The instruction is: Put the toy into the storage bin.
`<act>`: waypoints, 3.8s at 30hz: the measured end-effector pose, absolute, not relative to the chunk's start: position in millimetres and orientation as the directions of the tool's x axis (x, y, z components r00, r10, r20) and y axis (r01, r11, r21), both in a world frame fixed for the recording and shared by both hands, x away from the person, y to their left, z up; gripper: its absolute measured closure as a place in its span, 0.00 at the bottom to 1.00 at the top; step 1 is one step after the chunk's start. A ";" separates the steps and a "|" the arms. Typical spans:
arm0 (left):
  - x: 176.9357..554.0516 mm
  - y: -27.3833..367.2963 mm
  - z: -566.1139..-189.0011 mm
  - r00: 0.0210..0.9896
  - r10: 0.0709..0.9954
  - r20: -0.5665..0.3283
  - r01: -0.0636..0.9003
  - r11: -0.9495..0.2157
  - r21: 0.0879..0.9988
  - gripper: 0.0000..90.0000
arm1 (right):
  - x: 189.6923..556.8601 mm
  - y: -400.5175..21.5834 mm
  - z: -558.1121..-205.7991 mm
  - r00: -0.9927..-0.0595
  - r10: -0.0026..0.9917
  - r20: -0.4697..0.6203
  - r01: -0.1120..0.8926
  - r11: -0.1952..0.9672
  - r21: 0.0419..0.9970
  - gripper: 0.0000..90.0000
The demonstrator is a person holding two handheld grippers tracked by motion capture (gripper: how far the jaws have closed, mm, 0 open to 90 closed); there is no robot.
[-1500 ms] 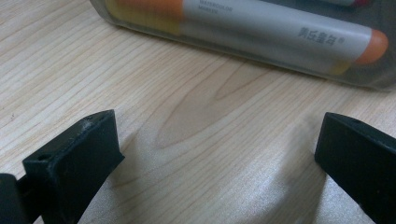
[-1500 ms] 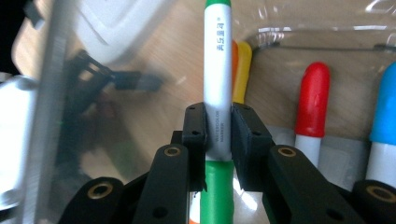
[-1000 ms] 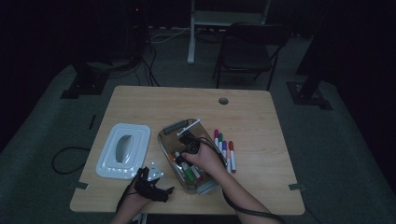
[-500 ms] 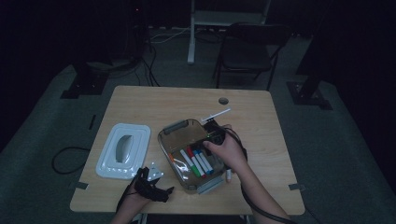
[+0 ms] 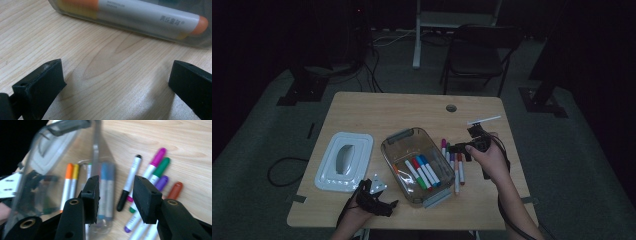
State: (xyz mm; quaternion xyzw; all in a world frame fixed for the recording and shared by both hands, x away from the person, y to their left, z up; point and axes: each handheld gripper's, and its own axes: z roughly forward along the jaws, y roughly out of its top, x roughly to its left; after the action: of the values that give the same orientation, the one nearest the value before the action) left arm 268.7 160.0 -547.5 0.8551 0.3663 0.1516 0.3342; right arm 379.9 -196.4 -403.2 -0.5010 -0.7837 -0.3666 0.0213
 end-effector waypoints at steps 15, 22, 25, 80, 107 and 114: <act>268.6 160.1 -547.4 0.686 0.727 0.013 0.526 -0.509 0.682 0.01 | 387.4 -225.8 -475.1 -0.390 0.837 0.383 0.853 0.173 0.492 0.60; 268.6 160.1 -547.4 0.686 0.728 0.013 0.527 -0.509 0.681 0.01 | 392.7 -227.1 -503.1 -0.327 0.884 0.335 0.876 0.151 0.457 0.62; 268.6 160.1 -547.4 0.686 0.727 0.013 0.526 -0.509 0.682 0.01 | 394.5 -224.6 -509.8 -0.312 0.892 0.327 0.885 0.149 0.440 0.63; 269.1 159.9 -547.3 0.686 0.728 0.014 0.526 -0.509 0.682 0.01 | 363.7 -138.3 -368.9 -0.556 0.732 0.395 0.748 0.233 0.621 0.85; 269.0 159.8 -547.3 0.685 0.728 0.014 0.526 -0.508 0.682 0.01 | 375.4 -23.8 -438.3 -0.605 0.686 0.405 0.790 0.450 0.417 0.85; 269.0 159.8 -547.4 0.685 0.729 0.014 0.525 -0.507 0.683 0.01 | 375.1 -9.3 -455.3 -0.610 0.702 0.367 0.789 0.497 0.361 0.85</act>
State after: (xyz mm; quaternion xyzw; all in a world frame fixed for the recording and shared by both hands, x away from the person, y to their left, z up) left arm 269.0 159.8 -547.4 0.8548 0.3668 0.1519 0.3344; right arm 375.1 -9.3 -455.3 -0.4332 -0.8608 -0.2530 0.0861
